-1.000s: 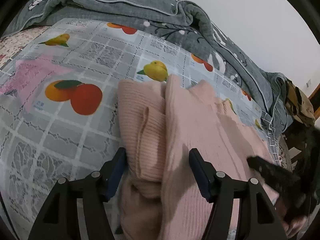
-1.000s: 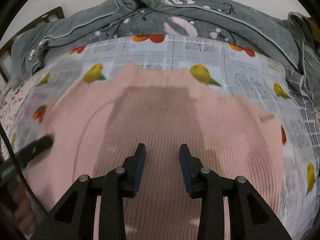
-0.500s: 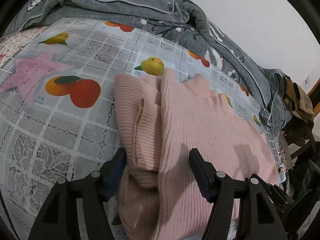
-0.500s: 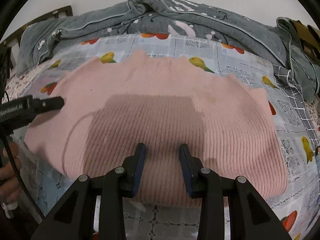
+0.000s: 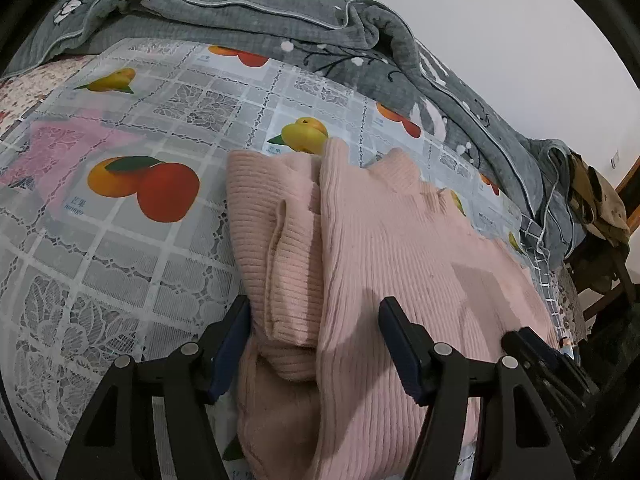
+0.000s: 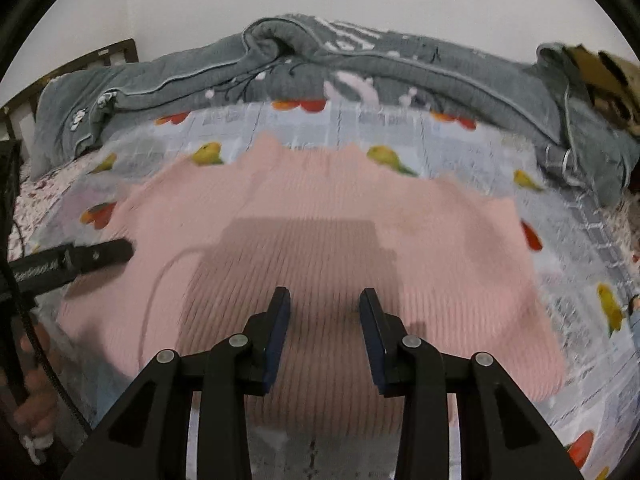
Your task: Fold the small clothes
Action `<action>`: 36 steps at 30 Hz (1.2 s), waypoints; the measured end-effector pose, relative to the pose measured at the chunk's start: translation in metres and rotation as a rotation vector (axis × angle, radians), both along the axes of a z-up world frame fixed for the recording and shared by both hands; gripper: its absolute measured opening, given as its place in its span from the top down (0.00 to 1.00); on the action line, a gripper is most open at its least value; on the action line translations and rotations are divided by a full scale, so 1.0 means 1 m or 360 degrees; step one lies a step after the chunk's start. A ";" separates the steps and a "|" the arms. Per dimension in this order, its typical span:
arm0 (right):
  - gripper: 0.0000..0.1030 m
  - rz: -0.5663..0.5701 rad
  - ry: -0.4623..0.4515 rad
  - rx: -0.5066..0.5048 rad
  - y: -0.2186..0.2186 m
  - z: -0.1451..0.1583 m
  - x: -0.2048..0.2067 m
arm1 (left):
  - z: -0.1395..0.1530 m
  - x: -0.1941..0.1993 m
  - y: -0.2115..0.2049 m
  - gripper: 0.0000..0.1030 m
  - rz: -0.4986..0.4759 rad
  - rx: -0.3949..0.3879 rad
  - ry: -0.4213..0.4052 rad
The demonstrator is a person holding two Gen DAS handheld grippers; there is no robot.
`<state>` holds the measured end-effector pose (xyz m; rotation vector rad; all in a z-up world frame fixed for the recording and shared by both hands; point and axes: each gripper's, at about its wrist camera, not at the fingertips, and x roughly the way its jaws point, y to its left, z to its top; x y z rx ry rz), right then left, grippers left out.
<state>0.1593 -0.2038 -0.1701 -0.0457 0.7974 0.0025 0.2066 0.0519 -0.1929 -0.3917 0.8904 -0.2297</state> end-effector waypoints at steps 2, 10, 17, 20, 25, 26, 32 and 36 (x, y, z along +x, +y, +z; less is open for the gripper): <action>0.65 -0.0019 0.0018 0.0025 -0.001 -0.004 0.008 | 0.000 0.001 0.000 0.38 -0.0002 0.0003 0.0000; 0.65 -0.0012 -0.0022 -0.0020 0.007 -0.010 0.010 | 0.000 0.009 -0.002 0.39 0.0004 -0.0023 0.0019; 0.65 0.0033 -0.0037 -0.0099 0.015 -0.014 -0.009 | 0.001 0.016 -0.004 0.40 0.0024 -0.0051 0.0069; 0.65 0.0039 -0.0035 -0.0074 0.012 -0.017 -0.011 | 0.002 0.017 -0.003 0.53 0.0057 -0.0032 0.0097; 0.65 0.0009 -0.0024 -0.0065 0.011 -0.018 -0.002 | 0.005 0.018 0.005 0.74 0.0127 -0.0140 0.0152; 0.65 0.0014 -0.0020 -0.0063 0.011 -0.017 -0.001 | 0.008 0.019 0.005 0.76 0.0134 -0.0143 0.0159; 0.65 0.0190 0.0005 -0.0016 -0.006 -0.001 -0.008 | 0.038 0.018 -0.009 0.80 0.0144 -0.0065 0.0119; 0.65 0.0164 -0.0088 0.0010 -0.037 0.017 -0.027 | 0.069 0.021 -0.033 0.81 0.0152 -0.0010 0.0081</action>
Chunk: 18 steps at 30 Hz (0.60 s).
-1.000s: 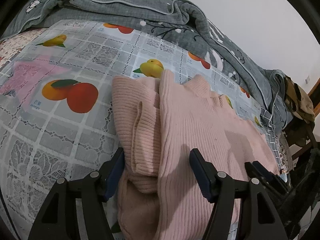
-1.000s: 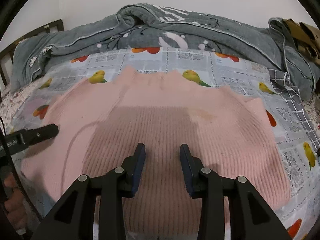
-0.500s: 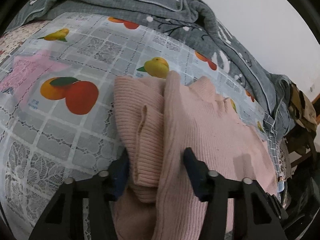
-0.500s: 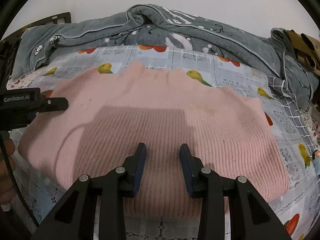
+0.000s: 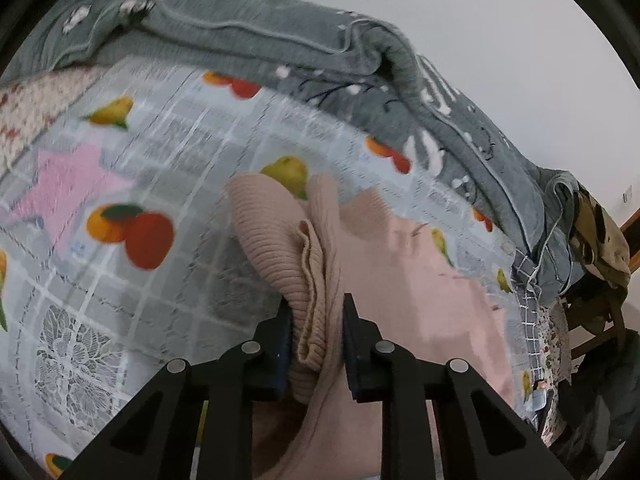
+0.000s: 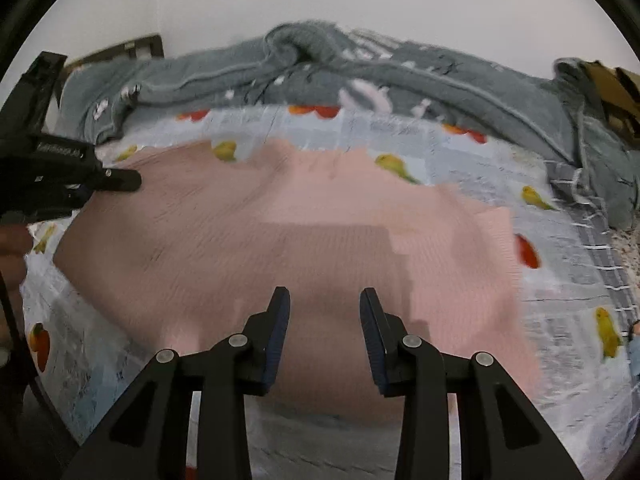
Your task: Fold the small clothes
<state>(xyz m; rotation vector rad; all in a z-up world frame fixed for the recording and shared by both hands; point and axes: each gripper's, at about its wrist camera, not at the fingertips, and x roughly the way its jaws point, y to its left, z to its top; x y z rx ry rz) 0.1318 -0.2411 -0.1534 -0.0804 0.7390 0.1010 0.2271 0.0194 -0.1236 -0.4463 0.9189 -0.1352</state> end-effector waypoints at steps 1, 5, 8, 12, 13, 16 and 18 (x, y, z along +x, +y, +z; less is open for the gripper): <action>0.65 -0.0021 -0.0025 -0.0003 -0.011 0.004 -0.006 | 0.008 0.001 -0.008 0.81 0.0001 0.0034 -0.0010; 0.65 -0.0123 -0.0068 0.0048 -0.053 0.014 -0.020 | 0.045 0.002 -0.059 0.81 -0.0072 0.0172 -0.0080; 0.65 -0.0228 -0.0078 0.0132 -0.094 0.019 -0.031 | 0.066 0.003 -0.103 0.82 -0.0128 0.0271 -0.0118; 0.65 -0.0356 -0.0083 0.0181 -0.138 0.020 -0.049 | 0.078 -0.002 -0.170 0.82 -0.0245 0.0353 -0.0152; 0.65 -0.0386 -0.0082 0.0182 -0.149 0.019 -0.054 | 0.077 -0.005 -0.187 0.82 -0.0280 0.0364 -0.0158; 0.65 -0.0450 -0.0064 0.0189 -0.171 0.014 -0.065 | 0.060 -0.011 -0.244 0.82 -0.0416 0.0401 -0.0145; 0.65 -0.0482 -0.0043 0.0206 -0.183 0.009 -0.072 | 0.041 -0.016 -0.278 0.81 -0.0510 0.0442 -0.0104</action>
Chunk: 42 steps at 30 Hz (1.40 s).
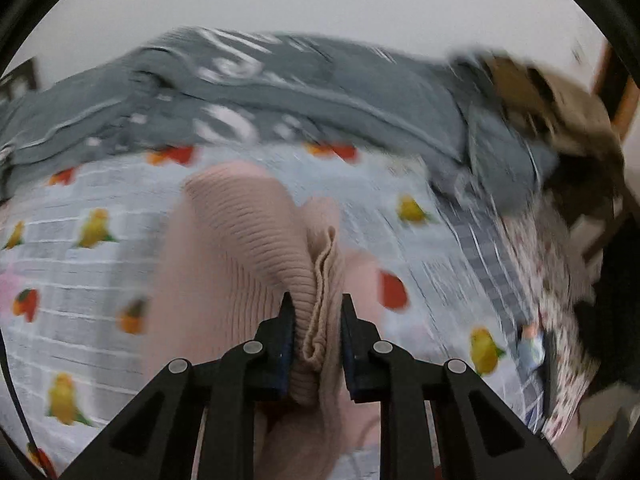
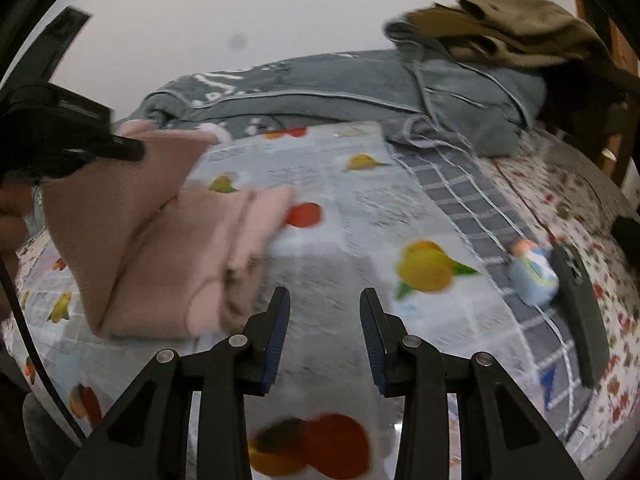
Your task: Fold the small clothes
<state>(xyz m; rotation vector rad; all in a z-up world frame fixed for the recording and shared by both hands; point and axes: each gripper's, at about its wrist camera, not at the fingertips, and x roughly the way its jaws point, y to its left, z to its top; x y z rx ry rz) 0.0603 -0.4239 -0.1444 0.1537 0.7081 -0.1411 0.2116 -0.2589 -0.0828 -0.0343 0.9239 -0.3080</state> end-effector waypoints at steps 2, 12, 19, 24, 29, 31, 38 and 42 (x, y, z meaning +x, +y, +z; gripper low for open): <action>0.65 -0.0020 0.0018 0.0015 -0.007 -0.005 -0.004 | -0.024 -0.003 -0.025 0.79 -0.0092 0.0023 0.0084; 0.65 0.0078 -0.0008 0.0072 -0.007 -0.001 -0.003 | -0.001 -0.014 0.025 0.36 -0.0259 -0.0325 0.0024; 0.59 0.0267 -0.0143 0.0311 0.012 0.027 0.021 | -0.004 -0.038 0.101 0.35 -0.0039 -0.0120 -0.0096; 0.54 0.0448 -0.0205 0.0483 0.040 0.037 0.041 | -0.043 -0.064 0.130 0.35 -0.0037 -0.0062 0.0004; 0.77 0.0474 0.0029 0.0352 0.075 0.011 0.084 | -0.071 -0.075 0.134 0.35 -0.0008 -0.0083 0.0075; 0.94 0.0501 0.0106 0.0237 0.085 0.003 0.094 | -0.081 -0.072 0.133 0.33 0.0013 -0.0093 0.0114; 0.95 0.0489 -0.0305 0.0391 0.036 0.030 0.054 | -0.090 -0.071 0.136 0.33 0.0008 -0.0145 0.0153; 0.96 0.0298 0.0049 0.0385 0.020 -0.033 0.076 | -0.089 -0.071 0.137 0.33 -0.0018 -0.0193 0.0177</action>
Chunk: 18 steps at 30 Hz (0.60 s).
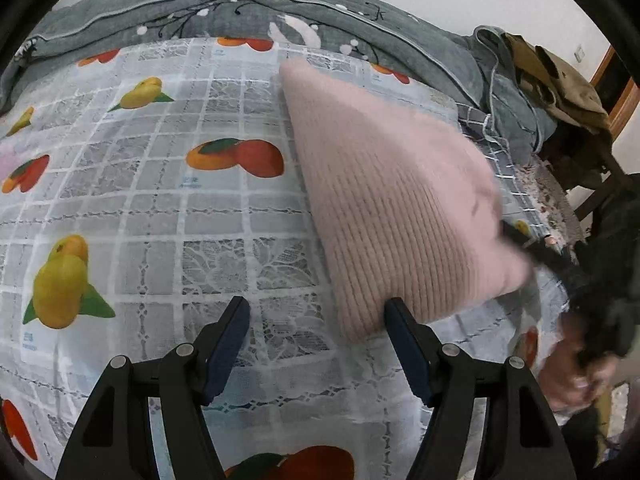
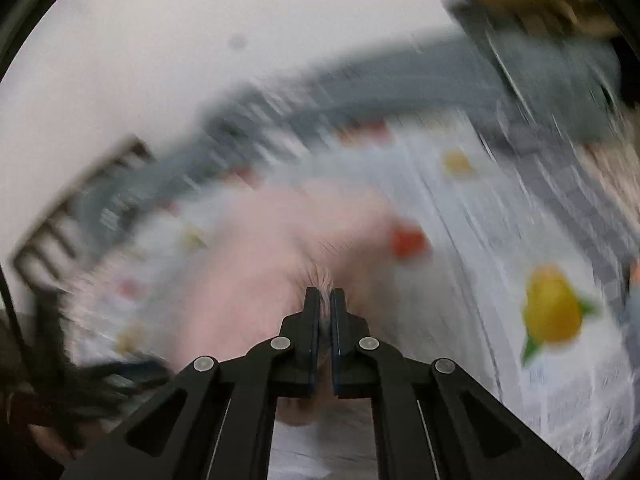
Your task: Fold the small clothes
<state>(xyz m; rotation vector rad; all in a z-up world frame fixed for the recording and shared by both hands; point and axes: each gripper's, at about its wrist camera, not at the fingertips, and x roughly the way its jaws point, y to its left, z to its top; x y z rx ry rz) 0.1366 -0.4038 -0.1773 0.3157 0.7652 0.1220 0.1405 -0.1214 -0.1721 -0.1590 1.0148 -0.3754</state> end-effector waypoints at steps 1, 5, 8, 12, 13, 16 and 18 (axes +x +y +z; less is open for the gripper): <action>0.96 -0.0013 -0.0014 0.0029 -0.004 -0.004 -0.004 | 0.001 -0.001 0.001 0.33 -0.0005 -0.0015 0.0001; 0.94 -0.0010 -0.0045 0.0053 -0.006 0.008 -0.009 | 0.009 -0.004 0.005 0.35 -0.0009 -0.0059 -0.0035; 0.89 -0.0001 -0.0058 0.0060 -0.007 0.018 -0.009 | 0.016 -0.003 0.009 0.35 -0.0002 -0.0111 -0.0060; 0.72 0.0008 -0.0095 0.0094 -0.003 0.035 0.000 | 0.024 0.010 0.007 0.35 0.0002 -0.0118 -0.0087; 0.68 0.0006 -0.0099 0.0094 -0.002 0.038 0.005 | 0.025 0.014 0.006 0.35 0.0005 -0.0124 -0.0090; 0.61 0.0007 -0.0093 0.0074 0.002 0.041 0.019 | 0.029 0.030 0.002 0.35 0.0010 -0.0180 -0.0085; 0.61 0.0012 -0.0047 0.0059 0.006 0.036 0.031 | 0.030 0.043 -0.002 0.35 0.0015 -0.0195 -0.0076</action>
